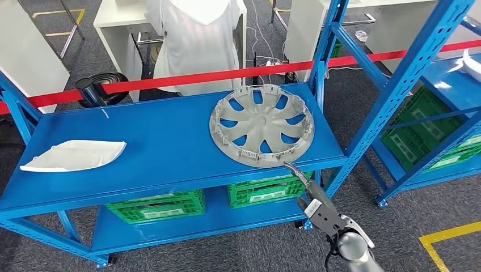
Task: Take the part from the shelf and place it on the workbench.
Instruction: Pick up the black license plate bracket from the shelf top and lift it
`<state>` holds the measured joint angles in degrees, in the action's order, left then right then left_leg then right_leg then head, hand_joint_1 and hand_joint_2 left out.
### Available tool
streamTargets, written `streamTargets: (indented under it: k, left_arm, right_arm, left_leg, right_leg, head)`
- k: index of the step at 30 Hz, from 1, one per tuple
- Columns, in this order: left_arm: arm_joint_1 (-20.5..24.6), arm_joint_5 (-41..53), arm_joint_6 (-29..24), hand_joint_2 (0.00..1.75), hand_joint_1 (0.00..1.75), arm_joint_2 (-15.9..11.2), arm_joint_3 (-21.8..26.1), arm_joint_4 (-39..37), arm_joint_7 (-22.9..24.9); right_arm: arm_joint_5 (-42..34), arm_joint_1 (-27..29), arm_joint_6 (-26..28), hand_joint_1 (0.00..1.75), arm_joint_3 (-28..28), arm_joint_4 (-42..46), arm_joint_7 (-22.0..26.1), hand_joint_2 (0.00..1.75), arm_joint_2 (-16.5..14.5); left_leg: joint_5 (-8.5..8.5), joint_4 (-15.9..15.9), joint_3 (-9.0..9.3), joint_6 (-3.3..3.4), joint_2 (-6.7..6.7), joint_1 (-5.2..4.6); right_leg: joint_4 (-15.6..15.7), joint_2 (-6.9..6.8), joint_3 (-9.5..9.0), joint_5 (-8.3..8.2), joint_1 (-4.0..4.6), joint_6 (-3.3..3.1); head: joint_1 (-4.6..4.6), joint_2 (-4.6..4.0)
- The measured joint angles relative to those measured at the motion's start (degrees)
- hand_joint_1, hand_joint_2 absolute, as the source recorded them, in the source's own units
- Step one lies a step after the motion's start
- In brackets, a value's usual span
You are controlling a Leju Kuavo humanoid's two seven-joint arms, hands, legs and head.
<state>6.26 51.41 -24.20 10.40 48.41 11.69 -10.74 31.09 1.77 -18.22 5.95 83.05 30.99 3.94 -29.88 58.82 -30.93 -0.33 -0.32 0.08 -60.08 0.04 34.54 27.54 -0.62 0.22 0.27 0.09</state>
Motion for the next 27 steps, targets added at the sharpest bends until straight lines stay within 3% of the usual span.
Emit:
streamTargets:
  k: [3, 5, 8, 9, 10, 11, 13, 14, 15, 18, 21, 27]
  left_arm:
    - [0.0, 0.49, -0.48, 0.0, 0.0, -0.01, 0.0, 0.01, 1.85]
    - [-0.16, 0.36, -1.07, 0.0, 0.0, -0.05, 0.0, 0.01, 2.73]
    - [-0.75, -0.52, -1.62, 0.0, 0.0, -0.04, 0.16, -0.06, 3.9]
    - [-1.05, -0.59, -1.63, 0.0, 0.0, -0.02, 0.23, -0.1, 4.3]
    - [-1.33, -0.77, -1.61, 0.0, 0.0, 0.03, 0.26, -0.15, 4.54]
    - [-1.51, -1.22, -1.55, 0.0, 0.0, 0.08, 0.34, -0.19, 4.45]
    - [-1.63, -2.89, -1.21, 0.0, 0.0, 0.22, 0.92, -0.22, 3.06]
    - [-1.61, -3.61, -1.0, 0.0, 0.0, 0.31, 1.31, -0.23, 2.01]
    - [-1.6, -4.07, -0.78, 0.0, 0.0, 0.44, 1.67, -0.24, 1.04]
    - [-1.69, -4.46, -0.45, 0.0, 0.0, 0.74, 2.25, -0.25, -0.5]
    - [-1.75, -4.35, -0.31, 0.0, 0.0, 0.83, 2.65, -0.29, -0.73]
    - [-1.69, -4.55, 0.32, 0.0, 0.0, 0.97, 3.1, -0.31, -1.52]
  right_arm:
    - [-0.13, -0.28, -0.26, 0.0, -0.01, 0.28, 0.19, 0.0, 0.01]
    - [-0.33, -0.65, -0.73, 0.0, -0.02, 0.35, 0.31, 0.0, 0.01]
    - [-1.01, -1.08, -1.61, 0.0, -0.32, 0.36, 0.73, 0.0, -0.28]
    - [-1.01, -0.96, -1.81, 0.0, -0.59, 0.36, 0.79, 0.0, -0.46]
    - [-0.79, -0.67, -1.81, 0.0, -0.95, 0.4, 0.64, 0.0, -0.64]
    - [-0.38, -0.26, -1.56, 0.0, -1.33, 0.52, 0.29, 0.0, -0.81]
    - [0.85, 0.61, -0.06, 0.0, -1.93, 1.05, -0.79, 0.0, -1.01]
    - [1.55, 0.95, 1.02, 0.0, -2.08, 1.42, -1.27, 0.0, -1.05]
    - [2.27, 1.23, 2.15, 0.0, -2.15, 1.85, -1.63, 0.44, -1.08]
    - [4.94, 2.14, 5.04, 0.0, -2.34, 3.15, -2.69, 1.75, -1.08]
    - [8.45, 2.5, 6.97, 0.0, -2.9, 3.89, -4.53, 1.75, -1.05]
    - [12.81, 1.78, 8.54, 0.0, -4.46, 4.14, -6.74, 1.75, -0.06]
  left_leg:
    - [-0.48, -0.16, 0.26, -0.98, 0.11, 0.03]
    - [-2.11, 2.58, -0.7, -1.58, 0.16, 0.09]
    - [-6.65, 13.21, -6.45, -2.12, 0.15, 0.27]
    - [-6.94, 15.52, -8.03, -2.2, 0.15, 0.32]
    - [-6.02, 15.77, -8.64, -2.23, 0.15, 0.36]
    - [-4.04, 13.76, -8.12, -2.17, 0.16, 0.4]
    - [0.58, 6.02, -5.05, -1.91, 0.14, 0.41]
    - [1.92, 2.91, -3.72, -1.68, 0.12, 0.36]
    - [2.58, 1.0, -2.91, -1.52, 0.1, 0.36]
    - [2.66, 0.27, -2.67, -1.24, 0.04, 0.38]
    - [2.49, 0.27, -2.63, -0.77, 0.02, 0.27]
    - [2.38, 0.3, -2.58, -0.23, 0.02, 0.12]
  right_leg:
    - [0.48, 0.23, -0.33, 0.46, -0.01, -0.99]
    - [0.88, 0.2, -0.88, 0.51, -0.25, -1.7]
    - [0.98, 0.11, -1.48, 0.94, -0.34, -2.31]
    - [0.98, 0.15, -1.68, 1.15, -0.34, -2.35]
    - [0.97, 0.2, -1.95, 1.38, -0.35, -2.31]
    - [0.96, 0.24, -2.31, 1.64, -0.37, -2.19]
    - [0.92, 0.25, -3.07, 2.25, -0.32, -1.74]
    - [0.87, 0.24, -3.3, 2.53, -0.23, -1.43]
    - [0.78, 0.23, -3.4, 2.77, -0.06, -1.27]
    - [0.88, 0.27, -3.51, 2.86, 0.23, -1.81]
    - [1.49, 0.28, -3.89, 2.7, 0.19, -1.75]
    - [2.05, 0.25, -4.14, 2.56, 0.03, -0.29]
  head:
    - [0.01, 0.0]
    - [-0.15, 0.0]
    - [-0.3, 0.0]
    - [-0.31, 0.0]
    - [-0.31, 0.0]
    - [-0.3, 0.0]
    - [-0.31, 0.0]
    - [-0.3, 0.0]
    - [-0.28, 0.0]
    - [-0.25, 0.0]
    - [-0.25, 0.0]
    - [-0.26, 0.0]
